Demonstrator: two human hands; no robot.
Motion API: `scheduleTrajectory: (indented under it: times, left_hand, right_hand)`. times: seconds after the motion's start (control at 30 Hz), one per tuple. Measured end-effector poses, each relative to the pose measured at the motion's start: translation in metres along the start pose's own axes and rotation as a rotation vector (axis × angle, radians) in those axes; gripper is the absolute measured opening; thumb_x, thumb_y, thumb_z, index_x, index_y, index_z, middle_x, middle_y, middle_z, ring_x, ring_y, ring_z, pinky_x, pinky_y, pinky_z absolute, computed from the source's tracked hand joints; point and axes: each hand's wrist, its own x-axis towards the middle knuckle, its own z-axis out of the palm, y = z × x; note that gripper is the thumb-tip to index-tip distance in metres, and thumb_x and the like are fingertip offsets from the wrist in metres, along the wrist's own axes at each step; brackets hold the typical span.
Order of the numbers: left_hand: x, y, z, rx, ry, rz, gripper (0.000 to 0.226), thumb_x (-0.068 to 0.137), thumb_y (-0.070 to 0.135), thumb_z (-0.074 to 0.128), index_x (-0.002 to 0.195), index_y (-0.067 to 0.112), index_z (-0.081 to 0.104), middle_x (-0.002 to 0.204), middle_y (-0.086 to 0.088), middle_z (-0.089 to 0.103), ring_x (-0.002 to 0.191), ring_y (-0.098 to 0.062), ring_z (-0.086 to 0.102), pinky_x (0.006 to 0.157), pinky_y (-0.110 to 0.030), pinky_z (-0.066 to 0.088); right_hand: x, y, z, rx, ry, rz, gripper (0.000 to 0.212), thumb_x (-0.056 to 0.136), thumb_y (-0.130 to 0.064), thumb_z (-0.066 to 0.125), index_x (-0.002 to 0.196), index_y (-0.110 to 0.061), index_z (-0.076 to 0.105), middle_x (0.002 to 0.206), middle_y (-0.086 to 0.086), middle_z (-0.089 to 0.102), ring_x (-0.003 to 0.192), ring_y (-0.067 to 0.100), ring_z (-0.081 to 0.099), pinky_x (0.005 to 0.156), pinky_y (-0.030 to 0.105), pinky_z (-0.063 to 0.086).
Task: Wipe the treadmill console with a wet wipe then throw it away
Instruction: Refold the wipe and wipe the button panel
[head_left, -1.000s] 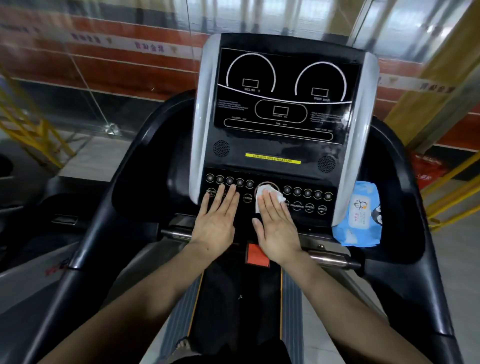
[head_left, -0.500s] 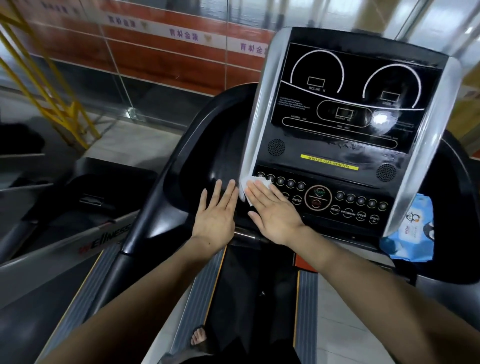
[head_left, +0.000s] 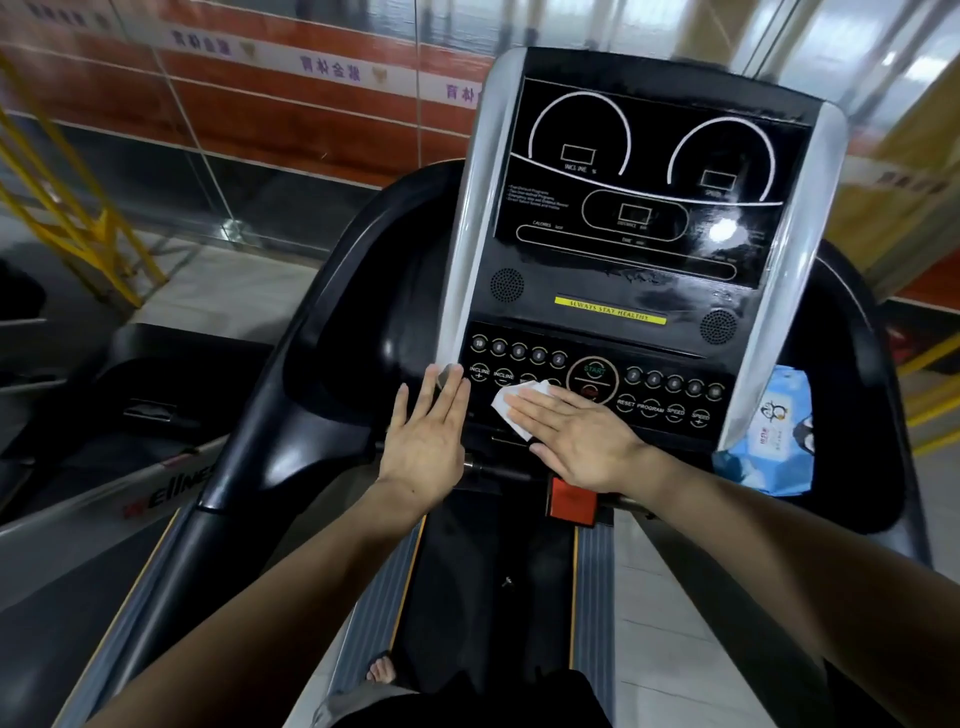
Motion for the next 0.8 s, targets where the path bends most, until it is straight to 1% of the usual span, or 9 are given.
scheduleTrajectory:
  times: [0.27, 0.4, 0.53, 0.6, 0.67, 0.73, 0.8]
  left_hand:
    - [0.009, 0.051, -0.002, 0.036, 0.017, 0.055, 0.081, 0.102, 0.020, 0.041, 0.165, 0.015, -0.010, 0.173, 0.002, -0.019, 0.158, -0.026, -0.022, 0.130, -0.054, -0.004]
    - [0.016, 0.079, -0.003, 0.016, 0.036, 0.091, 0.081, 0.101, 0.018, 0.043, 0.165, 0.015, -0.007, 0.173, 0.002, -0.018, 0.158, -0.026, -0.022, 0.130, -0.054, -0.004]
    - [0.024, 0.109, -0.004, 0.028, 0.044, 0.115, 0.082, 0.100, 0.019, 0.045, 0.165, 0.015, -0.005, 0.174, 0.001, -0.015, 0.159, -0.025, -0.019, 0.130, -0.053, 0.001]
    - [0.027, 0.123, -0.004, 0.026, 0.043, 0.130, 0.083, 0.100, 0.019, 0.045, 0.165, 0.015, -0.005, 0.174, 0.001, -0.016, 0.159, -0.024, -0.019, 0.131, -0.052, 0.001]
    - [0.029, 0.137, -0.003, 0.040, 0.043, 0.144, 0.083, 0.099, 0.019, 0.045, 0.165, 0.016, -0.004, 0.174, 0.001, -0.016, 0.159, -0.024, -0.019, 0.131, -0.052, 0.001]
    - [0.031, 0.149, -0.003, 0.049, 0.042, 0.158, 0.082, 0.099, 0.019, 0.044, 0.165, 0.016, -0.005, 0.174, 0.001, -0.016, 0.159, -0.024, -0.020, 0.131, -0.052, 0.000]
    - [0.032, 0.160, -0.005, 0.054, 0.042, 0.171, 0.081, 0.101, 0.019, 0.042, 0.165, 0.016, -0.007, 0.173, 0.002, -0.019, 0.159, -0.024, -0.021, 0.131, -0.051, -0.002]
  right_hand:
    - [-0.076, 0.032, 0.008, -0.001, -0.005, 0.099, 0.061, 0.111, -0.045, 0.025, 0.165, -0.017, 0.027, 0.174, 0.000, 0.019, 0.162, 0.013, 0.008, 0.131, 0.042, 0.014]
    - [-0.111, 0.047, 0.013, 0.012, 0.013, 0.140, 0.061, 0.111, -0.043, 0.029, 0.166, -0.018, 0.025, 0.174, -0.001, 0.017, 0.162, 0.012, 0.007, 0.131, 0.041, 0.015]
    - [-0.148, 0.063, 0.020, 0.017, 0.017, 0.194, 0.062, 0.110, -0.039, 0.031, 0.167, -0.018, 0.021, 0.175, -0.001, 0.015, 0.162, 0.012, 0.008, 0.131, 0.039, 0.012]
    - [-0.164, 0.071, 0.023, 0.025, 0.042, 0.225, 0.062, 0.108, -0.034, 0.033, 0.166, -0.016, 0.024, 0.174, 0.001, 0.018, 0.161, 0.014, 0.015, 0.130, 0.039, 0.015]
    - [-0.177, 0.077, 0.027, 0.034, 0.065, 0.256, 0.063, 0.104, -0.025, 0.043, 0.165, -0.015, 0.029, 0.172, 0.002, 0.024, 0.159, 0.016, 0.023, 0.128, 0.039, 0.019]
    - [-0.188, 0.083, 0.031, 0.051, 0.073, 0.282, 0.073, 0.097, -0.010, 0.057, 0.164, -0.016, 0.030, 0.172, 0.000, 0.025, 0.159, 0.016, 0.025, 0.128, 0.037, 0.020]
    - [-0.195, 0.088, 0.035, 0.073, 0.080, 0.318, 0.089, 0.083, 0.006, 0.068, 0.163, -0.016, 0.035, 0.171, 0.000, 0.029, 0.157, 0.017, 0.029, 0.128, 0.034, 0.022]
